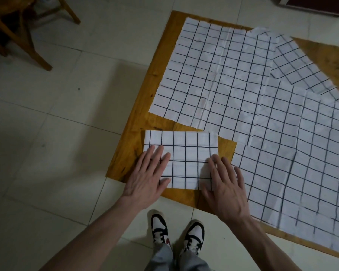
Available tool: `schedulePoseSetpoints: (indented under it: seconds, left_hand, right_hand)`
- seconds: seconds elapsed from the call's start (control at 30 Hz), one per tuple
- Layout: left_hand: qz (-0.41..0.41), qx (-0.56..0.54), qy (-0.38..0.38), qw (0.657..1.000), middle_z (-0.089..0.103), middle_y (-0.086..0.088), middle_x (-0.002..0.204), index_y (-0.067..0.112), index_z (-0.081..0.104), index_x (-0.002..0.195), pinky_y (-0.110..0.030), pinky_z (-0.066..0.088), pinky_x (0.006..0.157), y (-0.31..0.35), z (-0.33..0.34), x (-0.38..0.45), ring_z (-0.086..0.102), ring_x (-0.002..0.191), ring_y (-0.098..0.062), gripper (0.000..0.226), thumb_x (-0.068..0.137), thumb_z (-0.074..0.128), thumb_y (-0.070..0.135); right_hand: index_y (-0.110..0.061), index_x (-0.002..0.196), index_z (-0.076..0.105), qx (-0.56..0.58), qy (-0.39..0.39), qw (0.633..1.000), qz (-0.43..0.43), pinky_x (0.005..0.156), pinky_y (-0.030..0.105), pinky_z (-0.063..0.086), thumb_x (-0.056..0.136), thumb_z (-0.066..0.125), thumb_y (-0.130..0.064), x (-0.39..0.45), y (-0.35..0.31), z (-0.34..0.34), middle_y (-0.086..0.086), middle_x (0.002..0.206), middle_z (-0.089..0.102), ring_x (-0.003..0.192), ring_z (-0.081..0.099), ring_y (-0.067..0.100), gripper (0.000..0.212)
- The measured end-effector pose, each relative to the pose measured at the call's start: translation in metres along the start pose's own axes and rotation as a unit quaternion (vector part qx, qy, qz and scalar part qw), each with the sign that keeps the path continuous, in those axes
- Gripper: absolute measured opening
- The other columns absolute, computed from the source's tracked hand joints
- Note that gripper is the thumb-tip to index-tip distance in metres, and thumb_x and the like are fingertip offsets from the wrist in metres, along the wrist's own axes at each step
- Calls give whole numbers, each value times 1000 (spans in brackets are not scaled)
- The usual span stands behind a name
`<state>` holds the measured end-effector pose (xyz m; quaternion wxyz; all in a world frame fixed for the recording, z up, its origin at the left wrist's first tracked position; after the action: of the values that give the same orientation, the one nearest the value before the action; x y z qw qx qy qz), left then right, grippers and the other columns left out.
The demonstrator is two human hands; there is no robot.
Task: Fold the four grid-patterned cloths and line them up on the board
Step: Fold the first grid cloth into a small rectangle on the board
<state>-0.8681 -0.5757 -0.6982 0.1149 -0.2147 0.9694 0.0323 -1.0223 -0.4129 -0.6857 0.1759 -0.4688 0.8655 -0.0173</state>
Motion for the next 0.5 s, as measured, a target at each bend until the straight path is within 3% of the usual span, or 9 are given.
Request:
schedulePoseSetpoints:
  seconds: [0.13, 0.23, 0.33, 0.5]
  left_hand:
    - [8, -39, 14, 999, 10, -14, 173, 16, 15, 165, -53, 25, 125, -3, -8, 2, 5, 160, -31, 71, 108, 18, 57]
    - [-28, -87, 37, 995, 14, -13, 172, 14, 22, 164, -50, 25, 126, -13, -14, 7, 7, 160, -27, 69, 108, 17, 55]
    - [-68, -98, 53, 991, 4, -15, 173, 11, 12, 165, -50, 17, 129, -28, -13, 14, 0, 161, -26, 73, 108, 21, 55]
    - [-65, -71, 41, 995, -3, -19, 172, 7, 4, 165, -51, 19, 127, -34, -3, 18, -2, 160, -30, 77, 107, 14, 58]
  right_hand:
    - [-21, 165, 14, 14, 0, 1000, 10, 128, 50, 6, 94, 28, -65, 0, -2, -3, 2, 172, 13, 159, 2, 24, 84]
    - [-23, 165, 11, 13, -3, 1000, 17, 127, 51, 9, 93, 28, -65, 0, -2, -3, 0, 172, 12, 159, 3, 23, 85]
    - [-23, 165, 11, 12, -1, 1000, 25, 127, 51, 9, 94, 30, -65, 0, -2, -2, 0, 172, 10, 159, 2, 23, 85]
    - [-23, 165, 8, 2, 3, 999, 35, 127, 48, 3, 95, 32, -65, -2, -3, 1, -1, 172, 4, 159, -1, 22, 85]
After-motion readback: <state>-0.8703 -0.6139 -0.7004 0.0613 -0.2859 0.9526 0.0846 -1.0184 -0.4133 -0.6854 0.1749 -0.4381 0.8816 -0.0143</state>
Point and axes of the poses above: each hand's wrist, its own x-axis towards the middle knuckle, its own z-axis out of the palm, y = z × x, the point moved 9 cm from there along x, towards the middle knuckle
